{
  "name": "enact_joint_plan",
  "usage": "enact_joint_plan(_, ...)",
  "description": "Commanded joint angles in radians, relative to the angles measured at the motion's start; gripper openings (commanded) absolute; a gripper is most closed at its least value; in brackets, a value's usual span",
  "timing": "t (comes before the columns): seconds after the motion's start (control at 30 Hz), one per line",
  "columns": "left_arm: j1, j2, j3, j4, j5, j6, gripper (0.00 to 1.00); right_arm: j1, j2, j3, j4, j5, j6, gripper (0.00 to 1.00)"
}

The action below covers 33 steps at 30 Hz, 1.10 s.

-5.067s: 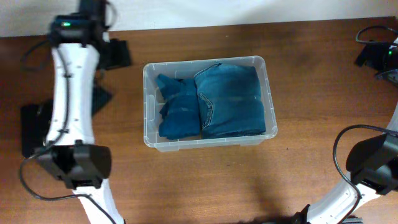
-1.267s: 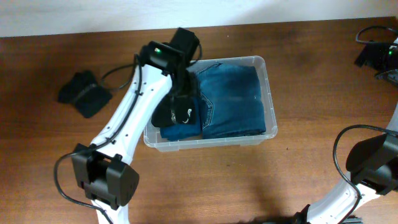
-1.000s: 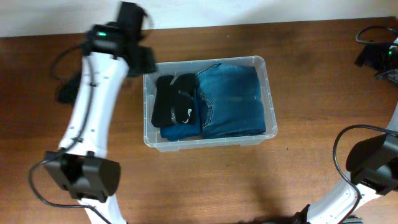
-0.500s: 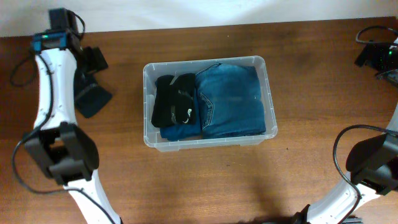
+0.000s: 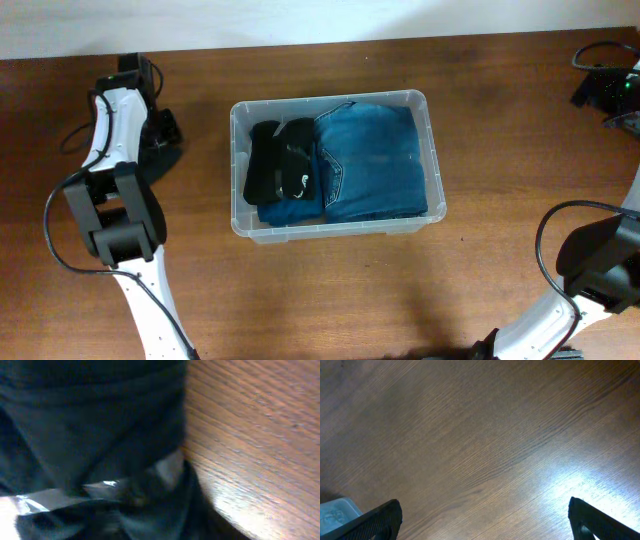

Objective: Pack container
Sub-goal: 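Grasp the second black garment on the table with the left gripper, then carry the black garment onto the jeans in the box's right side, release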

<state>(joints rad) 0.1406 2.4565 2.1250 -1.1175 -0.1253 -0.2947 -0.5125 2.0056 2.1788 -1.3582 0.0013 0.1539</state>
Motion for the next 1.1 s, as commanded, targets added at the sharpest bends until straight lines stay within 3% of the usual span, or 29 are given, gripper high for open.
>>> enact_joint_plan(0.0,-0.002,0.04,-0.002,-0.005,0.032,-0.007,0.05,0.002,-0.004,0.015,0.001,-0.001,0.005,0.98)
enact_joint_plan(0.03,-0.002,0.04,-0.002,-0.013,0.032,-0.007,0.01,0.002,-0.004,0.015,0.001,-0.001,0.005,0.99)
enact_joint_plan(0.27,0.0,0.035,0.085,-0.122,0.031,-0.003,0.01,0.002,-0.004,0.015,0.001,-0.001,0.005,0.99)
enact_joint_plan(0.57,-0.003,0.034,0.695,-0.554,0.043,0.039,0.01,0.002,-0.004,0.015,0.001,-0.001,0.005,0.98)
enact_joint_plan(0.73,-0.035,-0.03,0.85,-0.57,0.233,0.103,0.01,0.002,-0.004,0.015,0.001,-0.001,0.005,0.98)
enact_joint_plan(0.9,-0.148,-0.1,0.849,-0.57,0.283,0.103,0.01,0.002,-0.004,0.015,0.001,-0.001,0.005,0.98)
enact_joint_plan(1.07,-0.397,-0.108,0.84,-0.57,0.253,0.102,0.01,0.002,-0.004,0.015,0.001,-0.001,0.005,0.98)
